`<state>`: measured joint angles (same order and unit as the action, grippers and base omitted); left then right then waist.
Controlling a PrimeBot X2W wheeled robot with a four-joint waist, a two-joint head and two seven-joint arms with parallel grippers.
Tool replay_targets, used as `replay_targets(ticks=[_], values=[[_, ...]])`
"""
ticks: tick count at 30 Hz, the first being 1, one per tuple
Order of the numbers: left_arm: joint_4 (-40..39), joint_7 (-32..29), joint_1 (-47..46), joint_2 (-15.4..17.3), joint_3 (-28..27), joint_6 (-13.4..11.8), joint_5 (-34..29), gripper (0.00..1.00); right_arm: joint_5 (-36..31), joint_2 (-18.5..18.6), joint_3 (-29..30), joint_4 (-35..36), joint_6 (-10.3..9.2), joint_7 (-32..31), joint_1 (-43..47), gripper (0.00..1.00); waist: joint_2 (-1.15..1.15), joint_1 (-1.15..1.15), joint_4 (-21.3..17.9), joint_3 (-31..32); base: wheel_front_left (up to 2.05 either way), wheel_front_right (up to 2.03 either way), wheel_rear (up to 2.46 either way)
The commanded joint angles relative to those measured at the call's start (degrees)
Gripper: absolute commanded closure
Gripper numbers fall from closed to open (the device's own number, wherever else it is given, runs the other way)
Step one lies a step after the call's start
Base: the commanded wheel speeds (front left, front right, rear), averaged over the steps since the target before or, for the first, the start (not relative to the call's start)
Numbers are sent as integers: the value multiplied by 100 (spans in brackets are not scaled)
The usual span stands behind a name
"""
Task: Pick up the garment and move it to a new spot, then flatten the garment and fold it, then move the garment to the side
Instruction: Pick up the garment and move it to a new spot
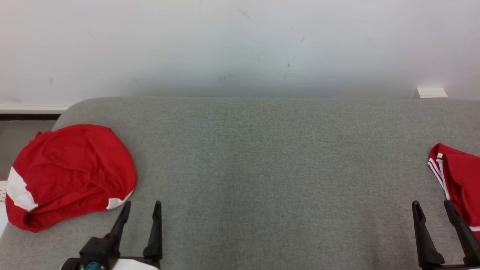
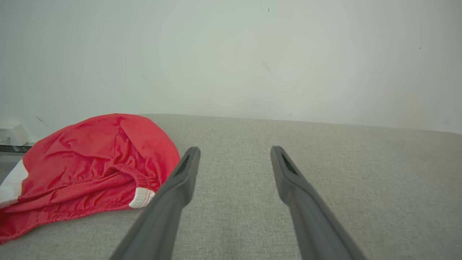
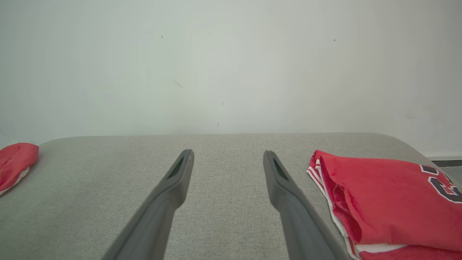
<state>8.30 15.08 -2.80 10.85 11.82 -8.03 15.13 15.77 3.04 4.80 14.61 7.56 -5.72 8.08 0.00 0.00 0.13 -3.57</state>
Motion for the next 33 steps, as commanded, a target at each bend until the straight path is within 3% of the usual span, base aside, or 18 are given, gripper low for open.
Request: replay_targets(ticks=[1,10,24,33], values=[[-5,7,2,25,-16,4,4,0,-47,-13,17,26,-17,-1,63,0,0,0,5,2,0,0,0],[-128,8,-169,-19,-57,37,-44,0,-15,-16,138,98,-17,26,102,0,0,0,264,-61,0,0,0],[-371,8,-472,-206,-276,70,-288,0,-187,118,-75,667,-16,-277,-125,0,0,0,2113,-234,0,0,0],[-503,5,-366,-303,-588,80,-434,0,-193,214,-197,846,-16,-429,-261,0,0,0,2728,-352,0,0,0]])
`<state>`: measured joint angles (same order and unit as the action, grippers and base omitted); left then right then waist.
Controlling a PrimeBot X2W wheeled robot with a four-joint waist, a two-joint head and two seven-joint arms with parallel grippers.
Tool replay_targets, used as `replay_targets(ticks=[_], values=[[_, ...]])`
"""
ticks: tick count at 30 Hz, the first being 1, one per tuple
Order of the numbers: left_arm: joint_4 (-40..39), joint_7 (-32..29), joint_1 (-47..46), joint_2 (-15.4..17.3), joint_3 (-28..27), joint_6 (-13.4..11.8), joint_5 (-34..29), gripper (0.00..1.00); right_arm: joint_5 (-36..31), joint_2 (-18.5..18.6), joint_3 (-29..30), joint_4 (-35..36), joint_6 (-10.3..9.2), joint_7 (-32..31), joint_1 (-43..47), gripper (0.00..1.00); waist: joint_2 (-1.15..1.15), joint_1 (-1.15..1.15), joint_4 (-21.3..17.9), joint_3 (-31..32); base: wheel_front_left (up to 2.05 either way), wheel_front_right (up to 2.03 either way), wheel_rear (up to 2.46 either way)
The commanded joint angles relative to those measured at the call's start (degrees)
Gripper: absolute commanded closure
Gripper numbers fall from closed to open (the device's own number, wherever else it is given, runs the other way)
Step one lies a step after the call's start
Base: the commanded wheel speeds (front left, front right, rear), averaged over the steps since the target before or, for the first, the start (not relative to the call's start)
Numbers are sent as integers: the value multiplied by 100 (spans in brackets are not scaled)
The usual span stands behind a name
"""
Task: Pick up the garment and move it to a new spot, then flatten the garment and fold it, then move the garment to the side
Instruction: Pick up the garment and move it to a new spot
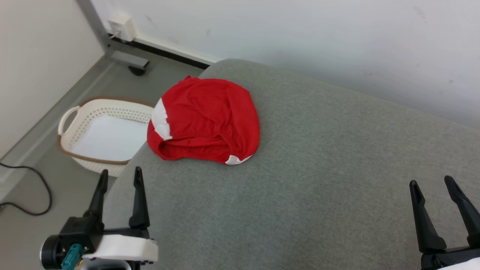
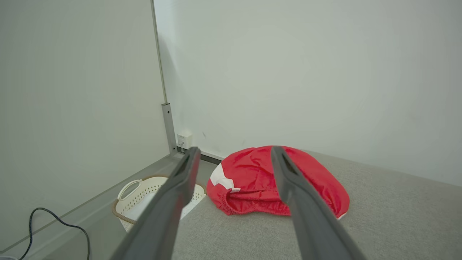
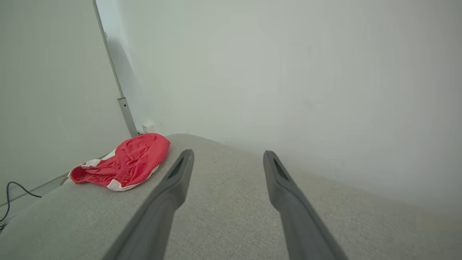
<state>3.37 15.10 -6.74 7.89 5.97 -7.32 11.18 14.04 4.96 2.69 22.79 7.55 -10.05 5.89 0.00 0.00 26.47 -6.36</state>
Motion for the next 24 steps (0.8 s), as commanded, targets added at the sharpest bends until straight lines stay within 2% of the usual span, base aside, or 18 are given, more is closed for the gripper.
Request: replay_targets(ticks=[1,6,14,17,24], values=[[-31,3,18,-26,-23,28,-54,0,-26,29,11,52,-16,-26,-67,0,0,0,113,-113,0,0,0],[-90,3,-284,-102,-158,99,-131,0,-35,162,21,242,-16,-161,-241,0,0,0,56,-530,0,0,0],[315,2,-1425,-248,-271,349,-114,0,-42,505,175,761,-15,-452,-777,0,0,0,-364,-1786,0,0,0],[880,2,-1962,-201,-247,474,-175,0,4,598,224,870,-15,-503,-970,0,0,0,-535,-2209,0,0,0],[2997,-123,-3099,-30,-104,848,-101,0,109,672,245,776,-15,-381,-1216,0,0,0,-880,-2696,0,0,0]])
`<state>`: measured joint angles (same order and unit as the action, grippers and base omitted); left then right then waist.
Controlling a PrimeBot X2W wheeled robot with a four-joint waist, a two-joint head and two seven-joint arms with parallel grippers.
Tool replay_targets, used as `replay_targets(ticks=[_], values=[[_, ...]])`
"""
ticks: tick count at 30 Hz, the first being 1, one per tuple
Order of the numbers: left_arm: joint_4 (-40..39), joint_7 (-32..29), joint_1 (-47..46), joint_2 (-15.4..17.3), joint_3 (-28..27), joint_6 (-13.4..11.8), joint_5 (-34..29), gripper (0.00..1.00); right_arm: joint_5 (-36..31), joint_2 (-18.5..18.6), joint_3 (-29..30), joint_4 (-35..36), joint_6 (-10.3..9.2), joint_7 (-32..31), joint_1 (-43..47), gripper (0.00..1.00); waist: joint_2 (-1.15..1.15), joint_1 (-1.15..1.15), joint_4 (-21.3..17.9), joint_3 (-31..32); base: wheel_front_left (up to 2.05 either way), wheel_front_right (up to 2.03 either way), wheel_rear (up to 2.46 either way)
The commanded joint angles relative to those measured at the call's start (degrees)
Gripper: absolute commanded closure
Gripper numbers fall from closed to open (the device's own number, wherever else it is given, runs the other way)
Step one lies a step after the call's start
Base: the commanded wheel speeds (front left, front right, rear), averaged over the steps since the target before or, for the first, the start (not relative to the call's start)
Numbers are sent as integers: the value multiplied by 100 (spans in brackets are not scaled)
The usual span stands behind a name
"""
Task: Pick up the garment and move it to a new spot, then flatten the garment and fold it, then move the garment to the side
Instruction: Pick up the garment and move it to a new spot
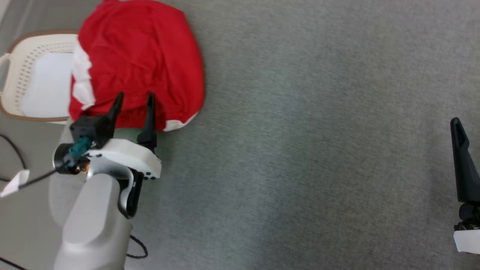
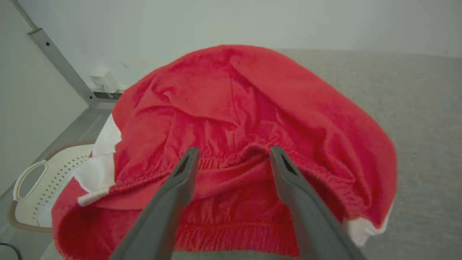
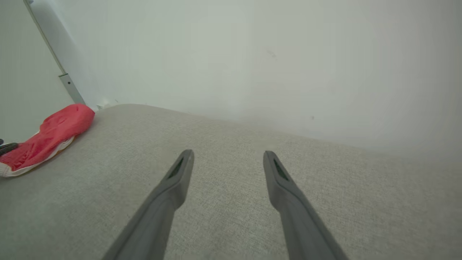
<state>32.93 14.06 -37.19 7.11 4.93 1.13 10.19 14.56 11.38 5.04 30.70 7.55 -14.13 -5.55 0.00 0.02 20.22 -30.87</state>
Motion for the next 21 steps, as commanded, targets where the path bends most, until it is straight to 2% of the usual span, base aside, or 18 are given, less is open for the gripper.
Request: replay_targets(ticks=[1,5,8,9,10,11,15,17,21], values=[[343,-95,-183,91,22,48,1,0,71,22,0,-46,-15,63,-87,0,0,-2,-298,-269,0,0,0],[1452,-433,-598,219,131,255,13,0,99,-13,-11,-177,-15,184,-139,0,0,-2,-431,-285,0,0,0],[1967,-569,-751,192,185,392,99,0,92,-22,40,-255,-15,270,-142,0,0,-2,-477,-250,0,0,0],[2063,-536,-803,185,198,428,142,31,88,-25,48,-275,-15,294,-139,0,0,-2,-485,-223,0,0,0],[2098,-427,-858,196,202,472,187,94,88,-26,52,-298,-15,316,-134,0,0,-2,-492,-194,0,0,0],[2134,-335,-901,250,231,502,189,100,88,-31,60,-331,-15,332,-134,0,0,-2,-500,-160,0,0,0],[1986,25,-963,454,203,536,175,100,87,-70,45,-425,-15,426,-131,0,0,-2,-532,35,0,0,0],[1757,101,-917,544,127,463,153,100,89,-99,25,-476,-15,474,-114,0,0,-2,-558,166,0,0,0],[565,109,-468,614,-162,261,92,100,77,-188,0,-577,-15,576,-43,0,0,-2,-646,484,0,0,0]])
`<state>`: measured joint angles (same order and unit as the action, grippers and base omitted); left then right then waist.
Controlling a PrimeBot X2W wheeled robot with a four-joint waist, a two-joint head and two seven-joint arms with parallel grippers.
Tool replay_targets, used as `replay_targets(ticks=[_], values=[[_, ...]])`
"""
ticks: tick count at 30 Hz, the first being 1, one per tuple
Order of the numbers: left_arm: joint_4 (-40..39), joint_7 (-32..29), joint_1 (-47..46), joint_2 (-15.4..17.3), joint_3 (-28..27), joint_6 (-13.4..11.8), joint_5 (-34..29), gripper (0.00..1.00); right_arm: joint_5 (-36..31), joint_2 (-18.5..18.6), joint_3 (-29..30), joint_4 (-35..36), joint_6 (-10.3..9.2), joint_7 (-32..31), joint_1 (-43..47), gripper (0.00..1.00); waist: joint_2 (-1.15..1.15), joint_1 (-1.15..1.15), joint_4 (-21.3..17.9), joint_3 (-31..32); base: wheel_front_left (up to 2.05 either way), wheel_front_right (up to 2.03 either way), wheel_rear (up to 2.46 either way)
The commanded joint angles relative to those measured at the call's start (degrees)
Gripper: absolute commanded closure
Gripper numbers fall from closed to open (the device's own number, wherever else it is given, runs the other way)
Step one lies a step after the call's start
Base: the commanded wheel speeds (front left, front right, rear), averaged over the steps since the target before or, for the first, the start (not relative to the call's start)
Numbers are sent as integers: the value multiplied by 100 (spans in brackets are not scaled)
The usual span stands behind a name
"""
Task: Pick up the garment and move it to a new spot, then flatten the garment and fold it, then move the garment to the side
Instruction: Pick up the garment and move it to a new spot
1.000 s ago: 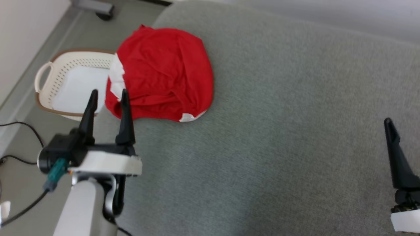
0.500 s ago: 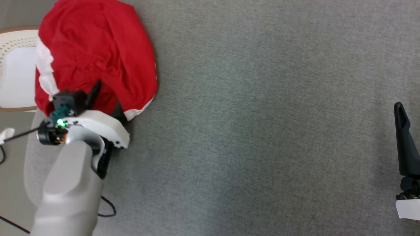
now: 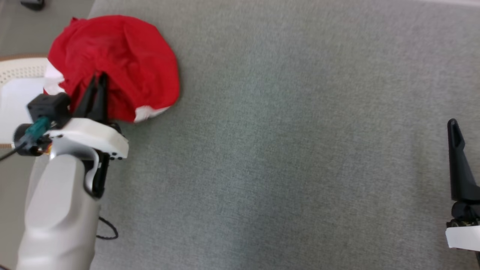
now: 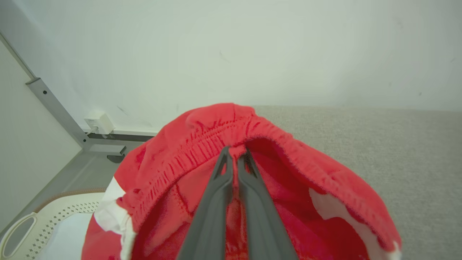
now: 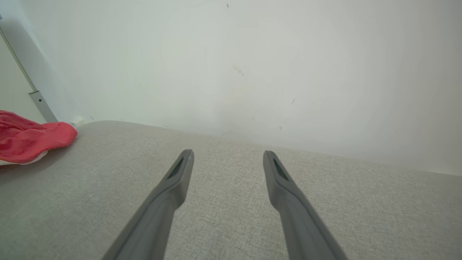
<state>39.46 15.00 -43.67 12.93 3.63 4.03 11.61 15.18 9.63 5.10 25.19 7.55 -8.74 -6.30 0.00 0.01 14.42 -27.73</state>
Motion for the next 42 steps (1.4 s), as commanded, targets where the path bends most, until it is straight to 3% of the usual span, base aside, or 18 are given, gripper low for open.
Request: replay_targets(ticks=[1,6,13,20,29,36,40,41,42], values=[[-443,11,363,50,-103,-89,-87,100,7,-35,-19,-61,-15,73,53,0,0,-1,-97,280,0,0,0],[-2067,13,1180,88,-326,-252,-299,100,-21,-187,-45,-193,-15,178,219,0,0,-1,-228,768,0,0,0],[-3553,15,2097,73,-239,-308,-522,100,2,-310,-129,-308,-15,231,428,0,0,-1,-435,1287,0,0,0],[-4406,-167,2691,-232,265,-226,-528,100,19,-393,-195,-326,-15,230,583,0,0,-1,-774,1520,0,0,0],[-3734,-287,2009,-803,1565,125,-549,100,126,-498,-392,-458,-15,388,382,0,0,-1,-1675,1210,0,0,0],[-2546,-290,1533,-954,2666,269,-424,100,280,-558,-486,-745,-15,657,258,0,0,-1,-2420,849,0,0,0],[-1898,-208,1468,-973,3104,288,-304,100,355,-594,-485,-911,-15,822,219,0,0,-1,-2634,731,0,0,0],[-1807,-176,1442,-977,3159,291,-269,98,367,-601,-470,-944,-15,853,223,0,0,-1,-2646,725,0,0,0],[-1745,-142,1417,-982,3214,275,-243,52,375,-608,-465,-974,-15,887,229,0,0,-1,-2649,722,0,0,0]])
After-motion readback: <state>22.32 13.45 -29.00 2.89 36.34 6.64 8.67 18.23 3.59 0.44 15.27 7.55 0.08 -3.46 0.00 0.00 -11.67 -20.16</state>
